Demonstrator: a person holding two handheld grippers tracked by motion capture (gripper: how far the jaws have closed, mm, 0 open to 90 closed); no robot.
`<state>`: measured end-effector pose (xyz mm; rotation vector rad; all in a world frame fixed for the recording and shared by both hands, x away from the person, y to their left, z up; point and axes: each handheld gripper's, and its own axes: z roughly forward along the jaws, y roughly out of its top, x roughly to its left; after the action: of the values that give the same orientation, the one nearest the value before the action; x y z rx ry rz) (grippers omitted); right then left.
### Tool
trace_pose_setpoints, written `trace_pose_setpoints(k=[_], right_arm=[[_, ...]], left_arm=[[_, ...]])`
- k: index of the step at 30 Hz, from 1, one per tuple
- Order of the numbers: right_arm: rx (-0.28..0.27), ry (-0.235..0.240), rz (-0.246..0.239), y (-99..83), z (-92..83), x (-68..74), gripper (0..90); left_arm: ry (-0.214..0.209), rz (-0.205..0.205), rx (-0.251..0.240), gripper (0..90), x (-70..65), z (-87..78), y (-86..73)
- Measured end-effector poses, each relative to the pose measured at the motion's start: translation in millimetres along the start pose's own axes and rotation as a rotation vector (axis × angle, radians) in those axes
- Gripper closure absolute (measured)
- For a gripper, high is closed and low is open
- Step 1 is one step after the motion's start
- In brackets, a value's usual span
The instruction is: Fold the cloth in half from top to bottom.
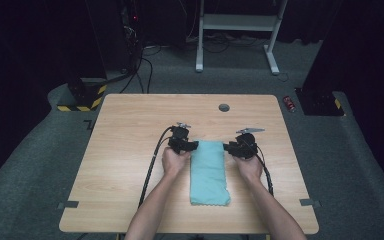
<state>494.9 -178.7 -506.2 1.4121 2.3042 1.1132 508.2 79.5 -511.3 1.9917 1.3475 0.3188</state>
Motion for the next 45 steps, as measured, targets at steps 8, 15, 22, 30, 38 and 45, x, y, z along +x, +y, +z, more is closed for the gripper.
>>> trace_pose_setpoints(k=[8, 15, 22, 30, 38, 45], right_arm=[[0.025, -0.020, -0.010, 12.8, 13.3, 4.1, 63.6], [0.060, -0.041, 0.002, 16.4, 26.1, 5.9, 63.7], [0.077, -0.045, -0.021, 22.4, 32.4, 12.0, 66.4], [0.086, -0.046, -0.038, 23.4, 34.1, 10.8, 89.6], [0.037, -0.022, -0.063, 25.8, 25.1, 9.1, 90.0], [0.034, -0.018, -0.080, 27.5, 20.9, 13.3, 90.0]], left_arm=[[0.014, 0.043, 0.001, 67.6, -3.7, 1.3, -0.3], [0.018, 0.051, -0.001, 83.1, -2.8, 2.1, -0.7], [0.011, 0.064, 0.000, 88.7, -2.0, 2.2, -0.9], [-0.008, 0.057, -0.002, 89.8, 0.7, 1.8, -1.2], [-0.050, 0.044, -0.030, 89.9, 4.7, -7.5, 1.6], [-0.058, 0.045, -0.037, 89.9, 6.0, -12.6, 2.6]])
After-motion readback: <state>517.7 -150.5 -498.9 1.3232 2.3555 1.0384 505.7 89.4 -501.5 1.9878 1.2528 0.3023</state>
